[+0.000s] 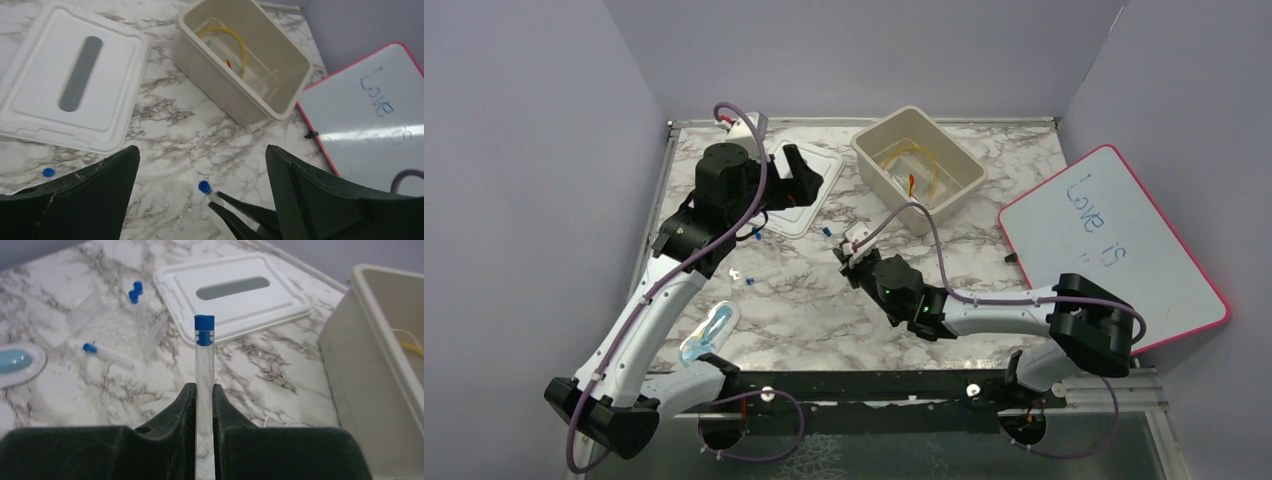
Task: Organize the chemistry lab equipment
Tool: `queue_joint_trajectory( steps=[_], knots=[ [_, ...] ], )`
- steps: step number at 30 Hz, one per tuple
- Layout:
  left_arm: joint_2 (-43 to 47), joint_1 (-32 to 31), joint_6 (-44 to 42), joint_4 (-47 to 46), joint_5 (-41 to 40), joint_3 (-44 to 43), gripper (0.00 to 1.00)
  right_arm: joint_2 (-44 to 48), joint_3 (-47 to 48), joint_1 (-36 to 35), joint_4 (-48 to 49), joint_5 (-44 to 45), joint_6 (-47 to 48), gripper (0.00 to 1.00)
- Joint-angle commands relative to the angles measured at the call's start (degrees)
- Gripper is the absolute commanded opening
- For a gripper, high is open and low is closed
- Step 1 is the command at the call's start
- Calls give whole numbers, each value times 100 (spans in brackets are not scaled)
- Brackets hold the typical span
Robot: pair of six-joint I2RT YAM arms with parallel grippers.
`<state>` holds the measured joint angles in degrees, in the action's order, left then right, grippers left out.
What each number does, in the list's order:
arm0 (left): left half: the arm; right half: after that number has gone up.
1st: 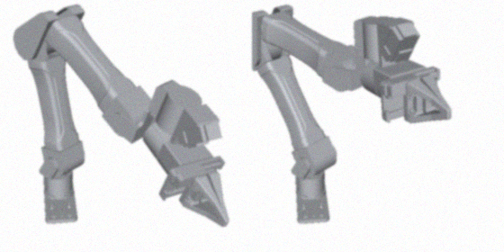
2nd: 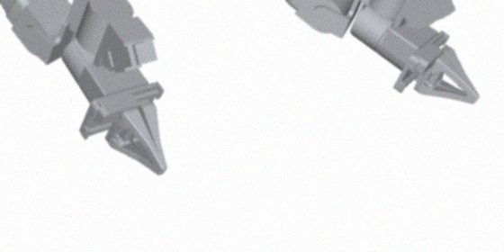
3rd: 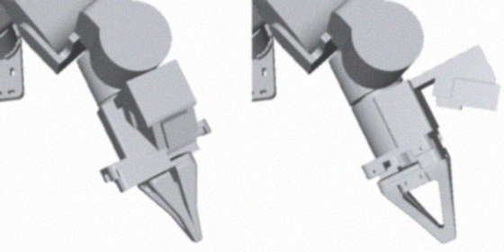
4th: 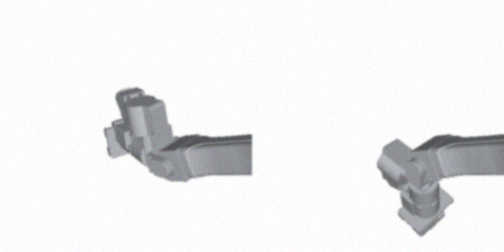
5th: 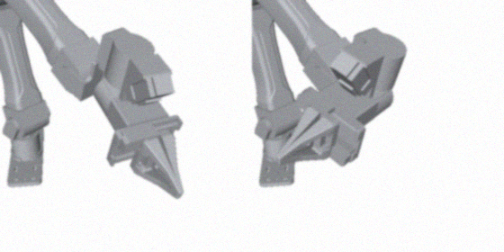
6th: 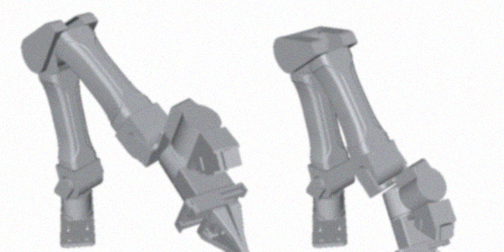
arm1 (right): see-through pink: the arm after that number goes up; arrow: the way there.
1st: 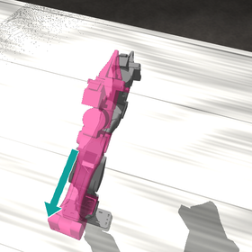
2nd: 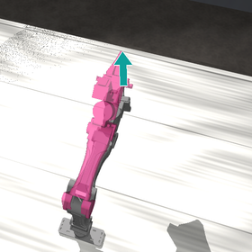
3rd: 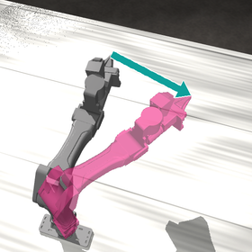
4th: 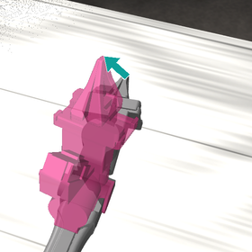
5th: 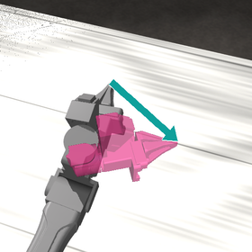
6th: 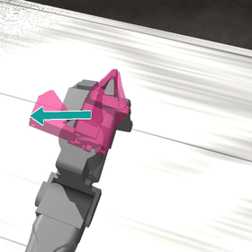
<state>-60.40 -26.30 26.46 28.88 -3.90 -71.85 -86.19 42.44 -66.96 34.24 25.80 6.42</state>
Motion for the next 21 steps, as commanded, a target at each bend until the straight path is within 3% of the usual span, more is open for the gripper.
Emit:
queue_joint_trajectory(
  steps=[1,5,11,21],
  knots=[
    [-319,11,-21,-14,2100,-186,99,239,-130,-26,1578,1143,148,9],
    [-570,11,-32,118,2608,-75,91,270,-57,-28,1881,1124,347,9],
    [-746,11,156,136,2920,107,61,272,-43,-28,2098,962,498,9],
    [-878,25,592,67,2378,284,47,236,-123,-28,2193,663,602,9]
  ],
)
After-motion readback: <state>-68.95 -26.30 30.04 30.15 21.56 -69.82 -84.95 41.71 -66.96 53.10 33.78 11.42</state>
